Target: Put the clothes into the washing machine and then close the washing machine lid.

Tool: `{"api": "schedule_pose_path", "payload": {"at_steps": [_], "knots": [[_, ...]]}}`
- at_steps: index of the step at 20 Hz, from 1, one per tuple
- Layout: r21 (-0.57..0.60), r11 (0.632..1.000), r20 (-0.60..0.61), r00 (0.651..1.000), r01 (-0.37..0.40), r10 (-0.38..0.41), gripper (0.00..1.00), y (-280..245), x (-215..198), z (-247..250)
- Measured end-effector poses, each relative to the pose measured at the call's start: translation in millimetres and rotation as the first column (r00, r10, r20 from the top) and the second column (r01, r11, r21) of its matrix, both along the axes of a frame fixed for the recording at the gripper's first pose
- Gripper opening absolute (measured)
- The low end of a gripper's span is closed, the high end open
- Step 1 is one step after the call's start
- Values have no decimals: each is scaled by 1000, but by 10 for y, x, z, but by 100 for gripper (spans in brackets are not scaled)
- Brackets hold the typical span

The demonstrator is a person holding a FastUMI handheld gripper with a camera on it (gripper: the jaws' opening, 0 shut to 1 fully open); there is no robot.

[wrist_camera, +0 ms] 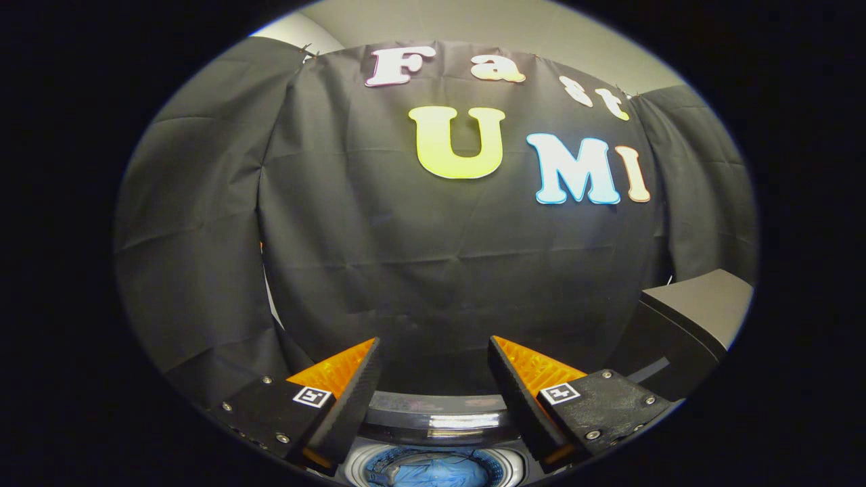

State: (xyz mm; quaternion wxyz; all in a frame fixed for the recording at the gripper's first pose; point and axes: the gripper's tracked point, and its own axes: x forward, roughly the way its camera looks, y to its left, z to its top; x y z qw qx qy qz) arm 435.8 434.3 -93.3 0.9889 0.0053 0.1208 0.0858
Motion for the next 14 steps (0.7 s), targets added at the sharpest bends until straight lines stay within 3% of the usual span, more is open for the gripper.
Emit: {"api": "schedule_pose_path", "payload": {"at_steps": [14], "knots": [[-8, 1000, 15, 1000, -26, 26, 96, -43, -531, -281]]}}
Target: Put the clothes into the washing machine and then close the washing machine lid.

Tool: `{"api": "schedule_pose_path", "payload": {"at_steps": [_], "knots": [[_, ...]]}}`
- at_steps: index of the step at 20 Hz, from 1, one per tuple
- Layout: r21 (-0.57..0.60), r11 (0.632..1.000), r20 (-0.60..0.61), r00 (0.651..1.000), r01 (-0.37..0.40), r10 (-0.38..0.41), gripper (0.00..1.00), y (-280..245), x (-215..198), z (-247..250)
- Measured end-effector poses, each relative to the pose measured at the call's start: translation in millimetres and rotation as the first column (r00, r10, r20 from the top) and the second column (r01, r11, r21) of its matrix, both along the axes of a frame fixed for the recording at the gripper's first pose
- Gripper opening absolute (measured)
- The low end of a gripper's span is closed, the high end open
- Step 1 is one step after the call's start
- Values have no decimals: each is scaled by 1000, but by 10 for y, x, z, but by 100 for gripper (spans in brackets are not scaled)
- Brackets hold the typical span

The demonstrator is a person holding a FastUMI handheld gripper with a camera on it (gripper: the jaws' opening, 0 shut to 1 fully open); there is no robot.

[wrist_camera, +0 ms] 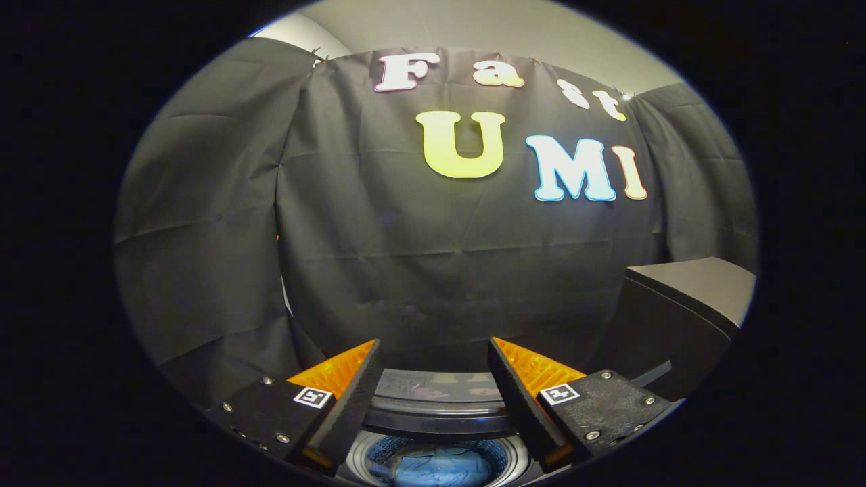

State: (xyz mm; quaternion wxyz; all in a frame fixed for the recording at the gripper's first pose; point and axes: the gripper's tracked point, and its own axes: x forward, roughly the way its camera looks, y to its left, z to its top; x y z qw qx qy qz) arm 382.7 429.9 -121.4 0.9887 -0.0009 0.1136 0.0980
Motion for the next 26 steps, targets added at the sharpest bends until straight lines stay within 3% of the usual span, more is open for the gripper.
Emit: {"api": "schedule_pose_path", "payload": {"at_steps": [10, 18, 26], "knots": [[1, 999, -115, 993, -39, 39, 96, 38, -441, -592], [19, 999, -54, 998, -37, 38, 96, -241, -675, -66], [13, 998, 45, 997, -62, 61, 96, -960, -1190, 608]]}}
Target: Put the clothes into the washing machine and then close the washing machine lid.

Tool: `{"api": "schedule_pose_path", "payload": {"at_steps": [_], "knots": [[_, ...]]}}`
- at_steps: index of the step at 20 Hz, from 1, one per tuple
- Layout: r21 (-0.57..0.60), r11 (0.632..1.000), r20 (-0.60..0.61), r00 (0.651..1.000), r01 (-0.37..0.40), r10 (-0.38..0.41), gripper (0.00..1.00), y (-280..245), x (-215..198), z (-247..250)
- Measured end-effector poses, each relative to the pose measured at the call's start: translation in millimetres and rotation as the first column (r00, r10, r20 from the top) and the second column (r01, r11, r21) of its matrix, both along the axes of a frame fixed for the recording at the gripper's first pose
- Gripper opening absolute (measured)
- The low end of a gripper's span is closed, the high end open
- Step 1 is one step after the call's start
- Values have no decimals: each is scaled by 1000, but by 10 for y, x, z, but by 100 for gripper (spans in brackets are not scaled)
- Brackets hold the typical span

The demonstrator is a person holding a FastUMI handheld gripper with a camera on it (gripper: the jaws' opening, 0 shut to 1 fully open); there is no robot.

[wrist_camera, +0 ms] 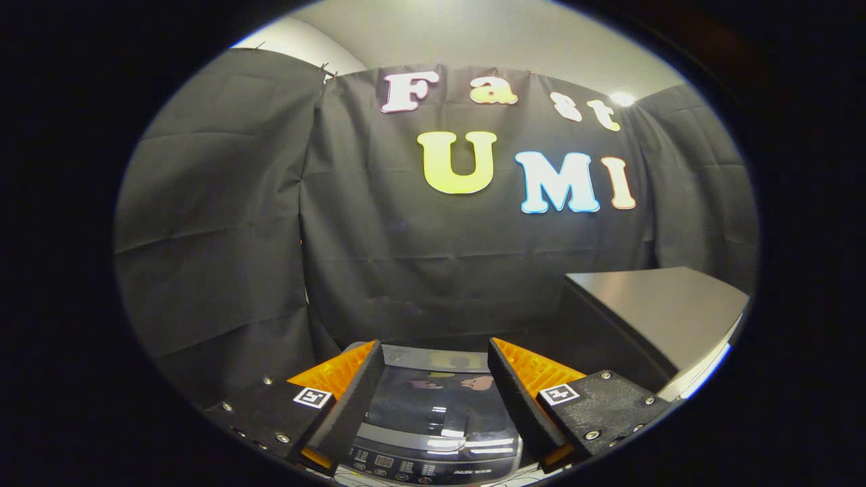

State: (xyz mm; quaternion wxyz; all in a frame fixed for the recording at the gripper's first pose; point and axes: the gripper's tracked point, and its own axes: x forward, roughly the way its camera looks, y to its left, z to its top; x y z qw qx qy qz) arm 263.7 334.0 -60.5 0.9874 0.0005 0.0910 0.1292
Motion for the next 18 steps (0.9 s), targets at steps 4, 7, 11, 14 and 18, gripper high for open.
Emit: {"api": "schedule_pose_path", "payload": {"at_steps": [4, 7, 11, 14, 18], "knots": [[15, 1000, 41, 999, 7, -8, 96, -414, -257, 281], [23, 999, 57, 998, 25, -27, 96, -765, -462, 445], [15, 999, 89, 995, 44, -45, 96, -1168, -750, 664], [8, 998, 113, 991, 65, -66, 96, -1483, -958, 783], [15, 995, 127, 987, 102, -103, 96, -1885, -1162, 889]]}}
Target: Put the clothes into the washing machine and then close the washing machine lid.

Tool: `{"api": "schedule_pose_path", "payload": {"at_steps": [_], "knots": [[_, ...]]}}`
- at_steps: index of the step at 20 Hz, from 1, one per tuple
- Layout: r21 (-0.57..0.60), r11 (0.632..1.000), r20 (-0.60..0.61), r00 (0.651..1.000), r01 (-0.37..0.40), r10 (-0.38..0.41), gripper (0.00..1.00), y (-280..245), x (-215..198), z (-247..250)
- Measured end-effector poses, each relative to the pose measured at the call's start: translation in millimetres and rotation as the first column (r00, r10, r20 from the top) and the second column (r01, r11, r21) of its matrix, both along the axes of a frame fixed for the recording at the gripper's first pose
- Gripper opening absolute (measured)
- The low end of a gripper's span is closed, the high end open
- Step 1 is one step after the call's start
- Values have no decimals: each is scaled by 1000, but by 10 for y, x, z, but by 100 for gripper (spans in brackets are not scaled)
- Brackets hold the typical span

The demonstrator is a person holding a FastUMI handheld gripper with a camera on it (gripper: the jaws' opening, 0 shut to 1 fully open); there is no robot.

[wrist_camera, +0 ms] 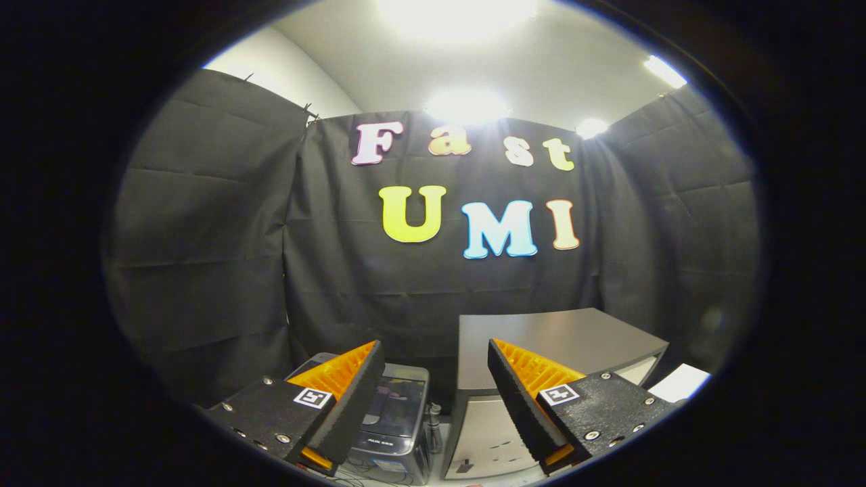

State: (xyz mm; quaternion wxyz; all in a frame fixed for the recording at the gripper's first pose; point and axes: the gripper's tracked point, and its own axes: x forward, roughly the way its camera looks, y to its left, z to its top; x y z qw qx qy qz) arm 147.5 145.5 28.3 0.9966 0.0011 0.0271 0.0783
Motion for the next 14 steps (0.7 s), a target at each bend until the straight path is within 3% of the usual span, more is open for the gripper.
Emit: {"api": "schedule_pose_path", "payload": {"at_steps": [8, 14], "knots": [[10, 998, 6, 998, 55, -55, 96, -569, -249, 111], [14, 998, 20, 998, 66, -67, 96, -714, -371, 153]]}}
